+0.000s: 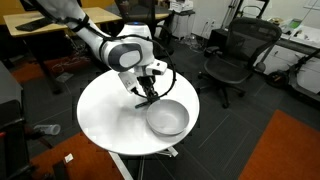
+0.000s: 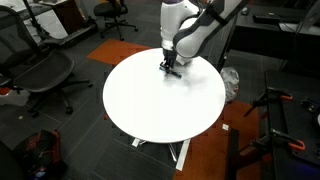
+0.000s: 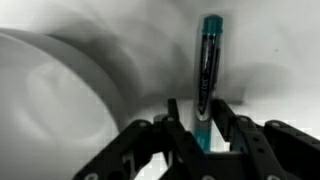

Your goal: Take the pen out of the bowl, put it on the table then place it back in the bowl

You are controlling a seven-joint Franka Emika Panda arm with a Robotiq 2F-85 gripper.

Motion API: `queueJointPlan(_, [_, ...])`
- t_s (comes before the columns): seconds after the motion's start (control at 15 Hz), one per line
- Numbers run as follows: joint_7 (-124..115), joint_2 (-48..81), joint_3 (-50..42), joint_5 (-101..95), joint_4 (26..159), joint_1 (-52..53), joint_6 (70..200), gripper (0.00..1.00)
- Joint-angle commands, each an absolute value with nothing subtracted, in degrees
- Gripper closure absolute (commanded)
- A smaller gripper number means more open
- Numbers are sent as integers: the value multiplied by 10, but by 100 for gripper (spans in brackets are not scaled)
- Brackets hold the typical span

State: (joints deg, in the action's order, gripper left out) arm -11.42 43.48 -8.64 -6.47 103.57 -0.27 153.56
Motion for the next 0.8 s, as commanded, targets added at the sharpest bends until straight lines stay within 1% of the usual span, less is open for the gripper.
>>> queueJointPlan(0.0, [-86, 447, -74, -48, 1012, -17, 1514, 88])
queueJointPlan(0.13, [-81, 452, -73, -46, 1006, -19, 1511, 100])
queueJointPlan(0.27, [-83, 453, -74, -47, 1001, -17, 1507, 95])
queueJointPlan(0.73, [-98, 393, -98, -71, 1038, 11, 1527, 95])
